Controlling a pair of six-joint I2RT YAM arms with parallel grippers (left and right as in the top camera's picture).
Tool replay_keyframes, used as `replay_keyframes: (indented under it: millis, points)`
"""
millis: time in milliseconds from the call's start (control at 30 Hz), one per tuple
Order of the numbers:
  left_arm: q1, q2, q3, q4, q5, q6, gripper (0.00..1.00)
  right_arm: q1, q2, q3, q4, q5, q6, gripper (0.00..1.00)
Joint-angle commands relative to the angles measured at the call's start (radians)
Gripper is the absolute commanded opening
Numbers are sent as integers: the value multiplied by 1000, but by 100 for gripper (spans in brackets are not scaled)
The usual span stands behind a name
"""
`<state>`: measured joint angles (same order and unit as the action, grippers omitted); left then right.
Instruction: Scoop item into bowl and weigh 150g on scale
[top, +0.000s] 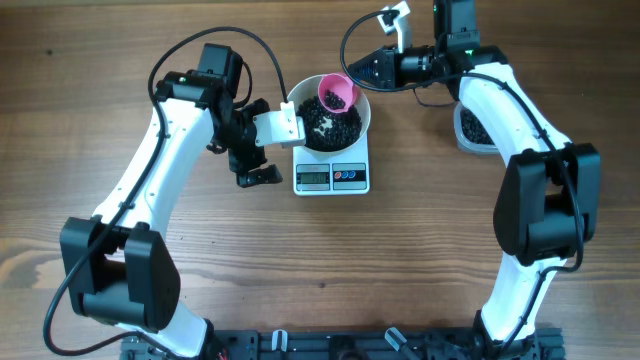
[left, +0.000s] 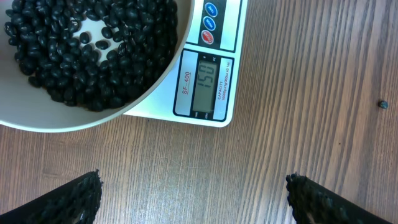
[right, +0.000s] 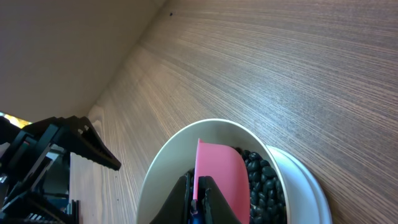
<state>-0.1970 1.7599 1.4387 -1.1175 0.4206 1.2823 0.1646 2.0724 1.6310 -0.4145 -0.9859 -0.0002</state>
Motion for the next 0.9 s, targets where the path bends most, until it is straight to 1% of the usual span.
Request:
replay_keyframes:
  millis: [0,433,500,600,733,867]
  points:
    - [3,4,-6,0,24,19,100,-2,19,-6,-2,2,3,4]
    - [3,4,-6,0,24,19,100,-2,19,-5,15,-10,-1,4]
    - [3,4,-6,0,24,19,100,-3,18,-5,88,-115,0,4]
    - [3,4,-6,0,24,19,100,-13,18,-5,148,-222,29,4]
    - [3,4,-6,0,24,19,100,-33,18,-5,169,-312,96,4]
    - [3,4,-6,0,24,19,100,-54,18,-5,203,-337,163,4]
